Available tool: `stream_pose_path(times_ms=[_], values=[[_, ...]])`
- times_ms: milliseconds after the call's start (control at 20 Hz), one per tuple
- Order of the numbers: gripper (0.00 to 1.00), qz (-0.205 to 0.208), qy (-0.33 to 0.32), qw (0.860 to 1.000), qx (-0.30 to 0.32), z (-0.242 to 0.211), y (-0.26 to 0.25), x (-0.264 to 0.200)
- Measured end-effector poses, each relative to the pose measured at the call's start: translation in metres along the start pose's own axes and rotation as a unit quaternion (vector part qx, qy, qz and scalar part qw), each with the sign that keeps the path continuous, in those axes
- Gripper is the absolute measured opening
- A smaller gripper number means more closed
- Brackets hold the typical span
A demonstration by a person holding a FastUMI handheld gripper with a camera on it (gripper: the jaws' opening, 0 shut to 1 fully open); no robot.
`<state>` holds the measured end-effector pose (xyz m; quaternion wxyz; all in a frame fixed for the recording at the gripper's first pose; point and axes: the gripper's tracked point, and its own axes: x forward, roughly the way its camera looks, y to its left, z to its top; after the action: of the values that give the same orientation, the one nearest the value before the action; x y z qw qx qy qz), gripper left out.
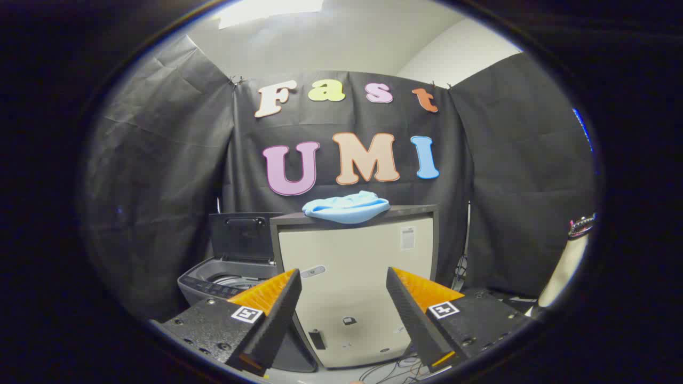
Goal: Put the clothes into the washing machine and then close the washing machine lid.
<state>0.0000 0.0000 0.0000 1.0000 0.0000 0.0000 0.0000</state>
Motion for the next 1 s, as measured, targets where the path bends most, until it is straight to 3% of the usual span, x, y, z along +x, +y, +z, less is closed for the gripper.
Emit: stream_pose_path(times_ms=[1000], values=[[0.97, 0.004, 0.021, 1.000, 0.007, -0.010, 0.002, 0.008]])
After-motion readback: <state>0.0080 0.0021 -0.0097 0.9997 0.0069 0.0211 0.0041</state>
